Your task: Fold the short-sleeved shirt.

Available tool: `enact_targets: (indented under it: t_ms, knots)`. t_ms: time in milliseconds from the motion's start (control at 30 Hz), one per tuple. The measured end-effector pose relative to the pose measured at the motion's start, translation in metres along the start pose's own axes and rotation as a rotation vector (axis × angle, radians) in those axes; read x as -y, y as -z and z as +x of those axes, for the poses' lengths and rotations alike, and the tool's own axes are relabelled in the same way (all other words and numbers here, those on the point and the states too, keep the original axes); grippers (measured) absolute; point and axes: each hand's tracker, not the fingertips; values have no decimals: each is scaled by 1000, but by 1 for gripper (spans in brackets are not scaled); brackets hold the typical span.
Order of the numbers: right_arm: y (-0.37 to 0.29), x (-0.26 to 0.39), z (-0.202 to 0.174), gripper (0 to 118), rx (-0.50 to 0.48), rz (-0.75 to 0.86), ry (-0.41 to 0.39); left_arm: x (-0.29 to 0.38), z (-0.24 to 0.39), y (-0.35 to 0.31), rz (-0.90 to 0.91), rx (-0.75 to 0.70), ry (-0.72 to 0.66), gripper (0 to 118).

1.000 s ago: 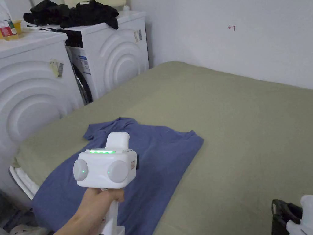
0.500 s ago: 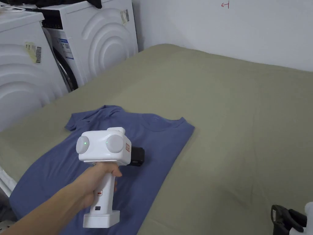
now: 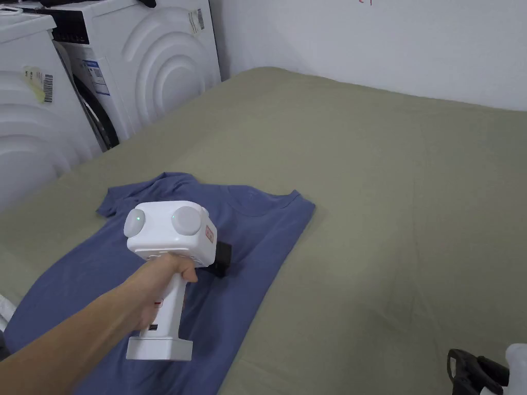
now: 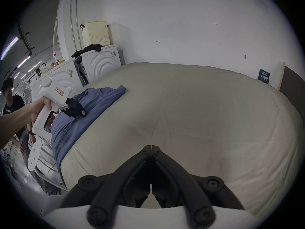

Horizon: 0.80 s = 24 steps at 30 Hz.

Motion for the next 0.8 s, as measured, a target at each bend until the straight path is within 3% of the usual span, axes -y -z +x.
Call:
enact_targets:
  t_ms: [67,333,533,700,800]
  knots:
    - [-2,1,0,1,3,-5,1,1,4,-5,0,-5,7,10]
    - [-14,-2,4,1,15,0,4,6,12,-17,29,-20,39,9]
    - [-49,-3,18,1,43,40,20,15,31,-63,115,-49,85,9]
    - [-96,5,44,1,105,63,34,20,54,-109,190,26,94,8]
    - [-128,12,64,1,161,82,45,26,91,-138,236,88,167,7]
